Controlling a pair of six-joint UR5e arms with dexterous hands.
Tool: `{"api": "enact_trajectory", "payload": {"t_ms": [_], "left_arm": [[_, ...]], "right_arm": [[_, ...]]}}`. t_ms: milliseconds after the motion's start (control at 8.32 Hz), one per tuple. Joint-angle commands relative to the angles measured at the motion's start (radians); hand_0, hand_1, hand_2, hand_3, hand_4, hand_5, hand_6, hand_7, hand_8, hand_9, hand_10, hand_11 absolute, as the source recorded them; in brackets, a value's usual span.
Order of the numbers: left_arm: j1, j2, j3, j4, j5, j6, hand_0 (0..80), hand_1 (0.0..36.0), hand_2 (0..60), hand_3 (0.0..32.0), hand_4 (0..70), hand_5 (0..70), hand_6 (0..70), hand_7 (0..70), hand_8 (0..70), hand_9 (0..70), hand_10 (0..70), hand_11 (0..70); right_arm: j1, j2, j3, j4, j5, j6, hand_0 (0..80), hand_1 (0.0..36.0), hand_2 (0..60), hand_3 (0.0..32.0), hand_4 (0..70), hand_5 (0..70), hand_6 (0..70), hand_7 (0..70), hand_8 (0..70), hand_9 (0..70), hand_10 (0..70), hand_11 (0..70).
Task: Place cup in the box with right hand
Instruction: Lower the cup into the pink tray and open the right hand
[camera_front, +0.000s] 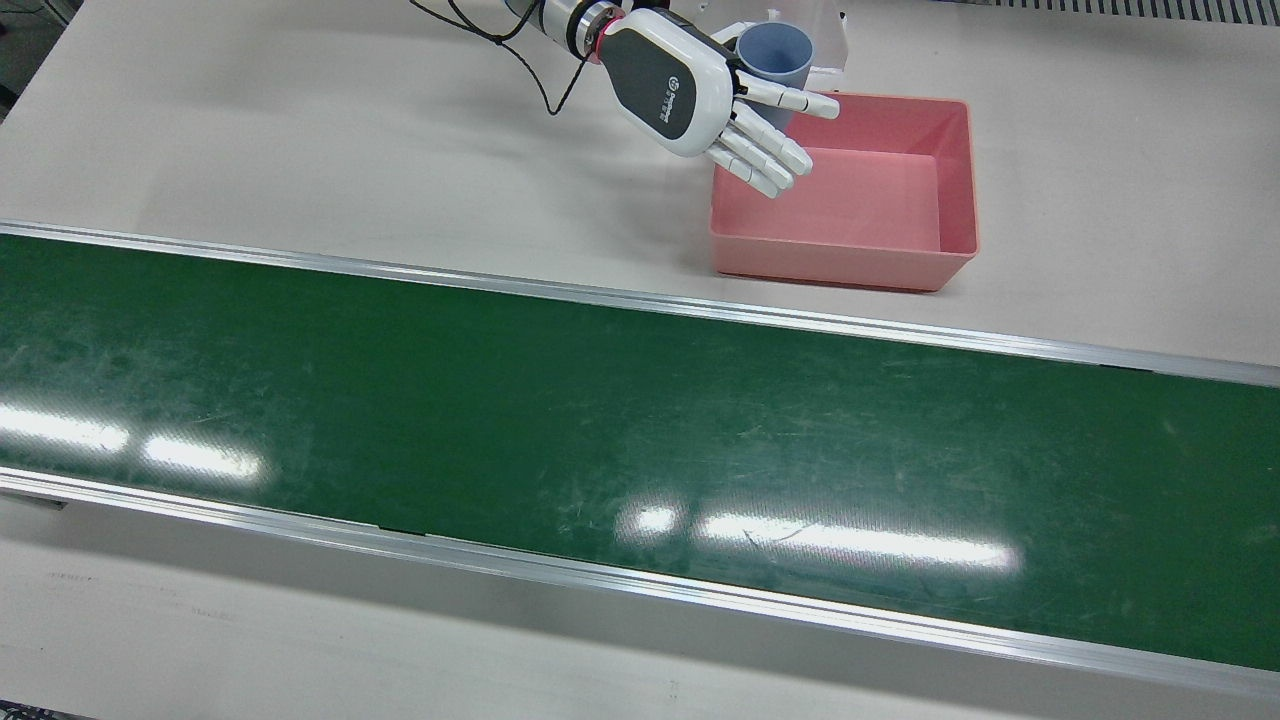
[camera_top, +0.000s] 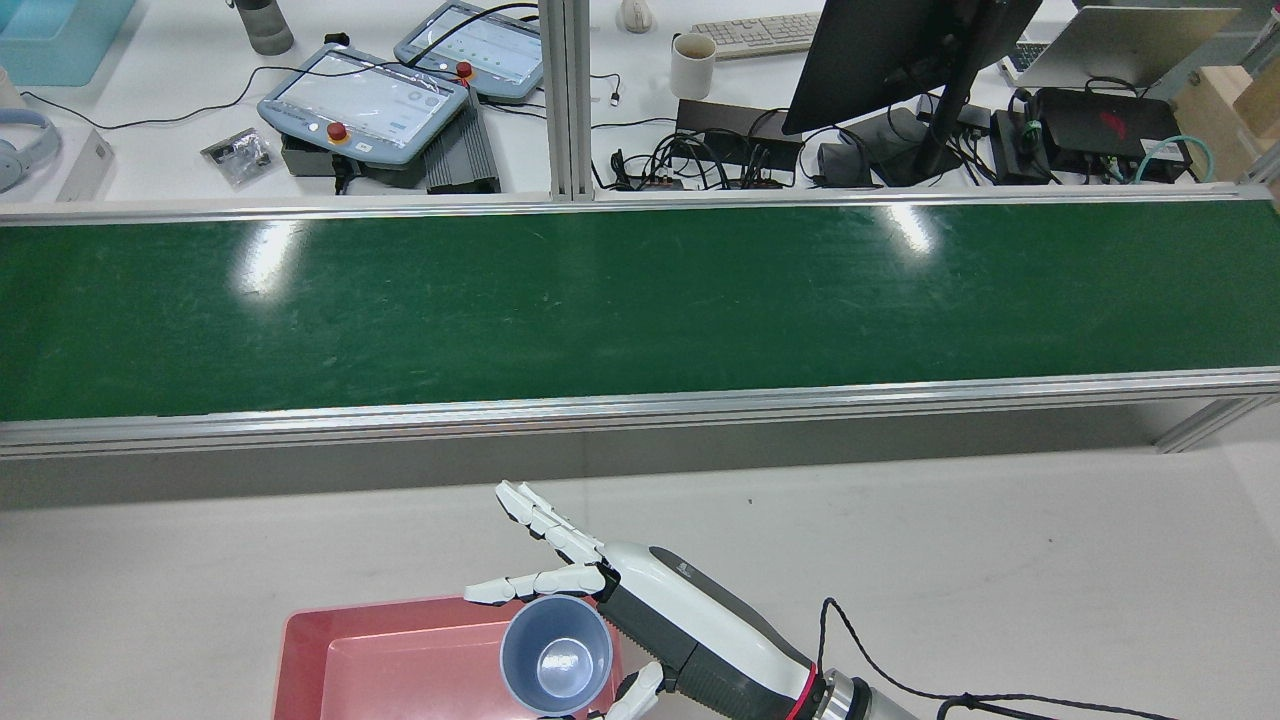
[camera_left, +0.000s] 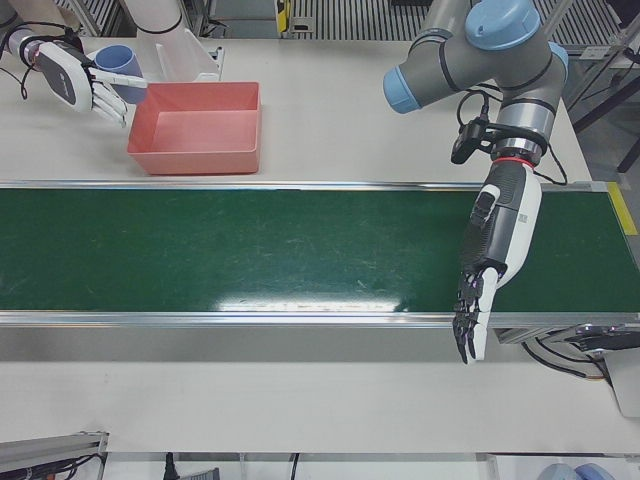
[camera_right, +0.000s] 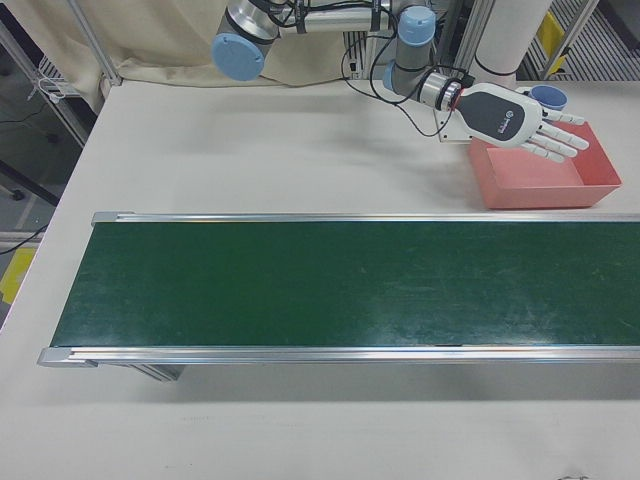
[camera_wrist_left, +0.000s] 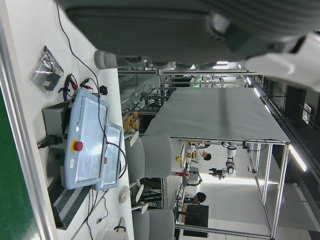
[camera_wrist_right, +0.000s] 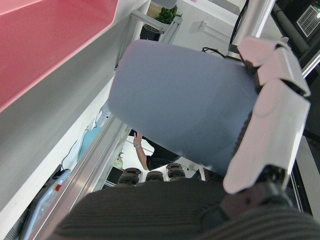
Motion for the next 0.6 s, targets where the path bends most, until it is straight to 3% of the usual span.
{"api": "enact_trajectory", "payload": {"t_ms": [0,361,481], "left_arm": [[0.0,0.0,0.0,0.0,0.0,0.002,0.0,0.0,0.0,0.0,0.0,0.0,0.0,0.0,0.0,0.0,0.0,0.0],[0.0,0.0,0.0,0.0,0.0,0.0,0.0,0.0,0.0,0.0,0.0,0.0,0.0,0.0,0.0,0.0,0.0,0.0],[0.0,0.0,0.0,0.0,0.0,0.0,0.0,0.0,0.0,0.0,0.0,0.0,0.0,0.0,0.0,0.0,0.0,0.0]], "right_arm": [[0.0,0.0,0.0,0.0,0.0,0.001,48.6,18.2,30.5,0.0,10.4,5.4,3.3,6.1,0.0,0.0,2.2,5.4],[-0.002,-0.002,-0.002,0.0,0.0,0.004,48.5,18.1,30.4,0.0,10.3,5.6,3.8,8.0,0.0,0.3,2.9,6.4],[-0.005,-0.011,-0.002,0.002,0.0,0.005,48.4,18.1,29.4,0.8,6.5,5.7,3.3,8.4,0.0,1.2,3.2,6.7]]}}
